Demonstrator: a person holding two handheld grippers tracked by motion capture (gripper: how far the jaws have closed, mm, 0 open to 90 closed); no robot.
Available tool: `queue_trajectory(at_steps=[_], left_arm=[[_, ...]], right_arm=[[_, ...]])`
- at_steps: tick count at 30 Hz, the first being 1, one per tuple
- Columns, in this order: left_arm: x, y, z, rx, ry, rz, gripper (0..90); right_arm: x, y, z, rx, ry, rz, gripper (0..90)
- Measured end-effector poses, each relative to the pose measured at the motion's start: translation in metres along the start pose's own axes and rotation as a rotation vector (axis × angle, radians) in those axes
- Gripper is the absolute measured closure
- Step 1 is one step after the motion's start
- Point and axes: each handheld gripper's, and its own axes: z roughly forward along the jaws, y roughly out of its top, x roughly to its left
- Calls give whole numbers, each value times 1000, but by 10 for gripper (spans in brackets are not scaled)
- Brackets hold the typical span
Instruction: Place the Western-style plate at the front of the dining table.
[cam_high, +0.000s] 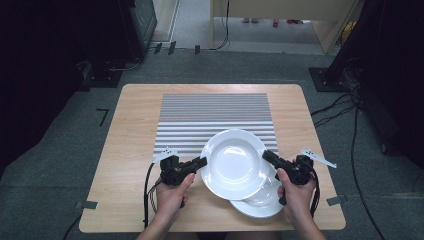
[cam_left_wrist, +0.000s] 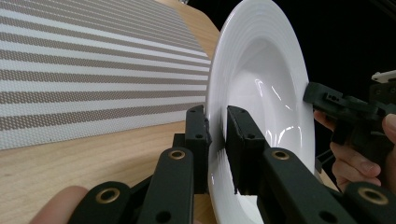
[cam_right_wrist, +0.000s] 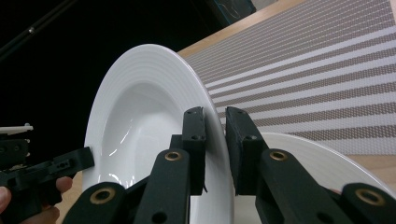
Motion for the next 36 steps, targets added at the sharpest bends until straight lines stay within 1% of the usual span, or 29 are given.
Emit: queue_trajectory(at_steps=[2,5,8,15,25,33,36], left_arm=[[2,3,-1,0,5,0,805],[6,8,-3,-7,10,0,806],[10,13,-5,-12,6,-2,809],[18,24,-8,-28,12,-15,810],[28,37,-9,-41,3,-38,813],[35,51,-9,-59,7,-46,812],[39,56,-8,-65,11,-55,812]], right_arm=[[1,2,4,-1,3,-6,800],[3,4,10,4,6,-2,799],[4,7,17,7,12,3,799],[9,14,32,14,22,6,800],[14,27,47,17,28,12,801],[22,42,61,15,31,-11,801],[23,46,68,20,28,-16,801]])
